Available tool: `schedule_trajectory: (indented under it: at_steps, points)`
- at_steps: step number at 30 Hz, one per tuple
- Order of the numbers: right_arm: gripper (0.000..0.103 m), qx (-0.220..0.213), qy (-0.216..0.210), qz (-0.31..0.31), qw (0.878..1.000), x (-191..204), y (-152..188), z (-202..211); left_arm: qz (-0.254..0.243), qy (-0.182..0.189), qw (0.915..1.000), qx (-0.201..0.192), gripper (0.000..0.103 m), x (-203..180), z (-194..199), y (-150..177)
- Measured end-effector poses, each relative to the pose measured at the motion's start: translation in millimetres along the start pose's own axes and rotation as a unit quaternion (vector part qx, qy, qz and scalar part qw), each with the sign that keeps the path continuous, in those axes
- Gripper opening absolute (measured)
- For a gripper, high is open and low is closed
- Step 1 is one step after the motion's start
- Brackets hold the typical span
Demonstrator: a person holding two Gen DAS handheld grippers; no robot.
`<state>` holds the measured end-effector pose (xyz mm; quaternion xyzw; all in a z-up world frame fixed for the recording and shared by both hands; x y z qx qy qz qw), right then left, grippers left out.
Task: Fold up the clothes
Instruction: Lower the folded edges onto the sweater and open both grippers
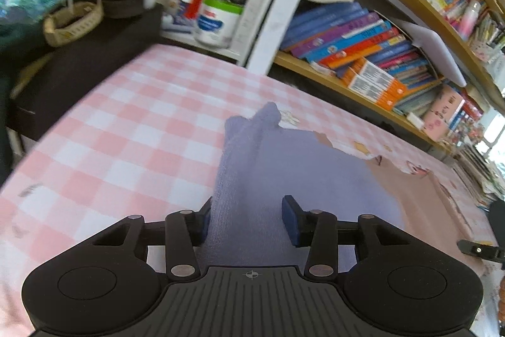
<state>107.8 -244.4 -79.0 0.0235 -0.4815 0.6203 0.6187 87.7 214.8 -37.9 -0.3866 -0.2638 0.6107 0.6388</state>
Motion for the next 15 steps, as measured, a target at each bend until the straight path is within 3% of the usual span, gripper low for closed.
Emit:
schedule_trajectory:
  at_steps: [3, 5, 6, 9, 15]
  points:
    - [0.019, -0.006, 0.014, 0.028, 1.000, 6, 0, 0, -0.014, -0.035, 0.9990, -0.025, 0.045, 1, 21, -2]
    - [0.029, -0.011, 0.026, 0.049, 0.998, 7, 0, 3, -0.024, -0.048, 0.9979, -0.037, 0.054, -5, 38, -2]
    - [0.030, -0.015, 0.032, 0.060, 0.998, 7, 0, 6, -0.029, -0.052, 0.9973, -0.042, 0.060, -8, 46, -1]
    - [0.032, -0.022, 0.042, 0.103, 0.994, 8, 2, 15, -0.042, -0.065, 0.9954, -0.057, 0.065, -18, 71, 2]
    - [0.035, -0.034, 0.035, 0.181, 0.982, 9, 9, 32, -0.033, -0.062, 0.9959, -0.057, 0.078, -38, 97, 14]
Point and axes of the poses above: each gripper's, at about its wrist camera, not at the fingertips, and z roughly against the way its jaws point, x to its left, y to its underside, the point moved 3 cm from there along -z, roughly the way its jaws point, and after that the axes turned 15 degrees about -z, right-handed, at the moved point
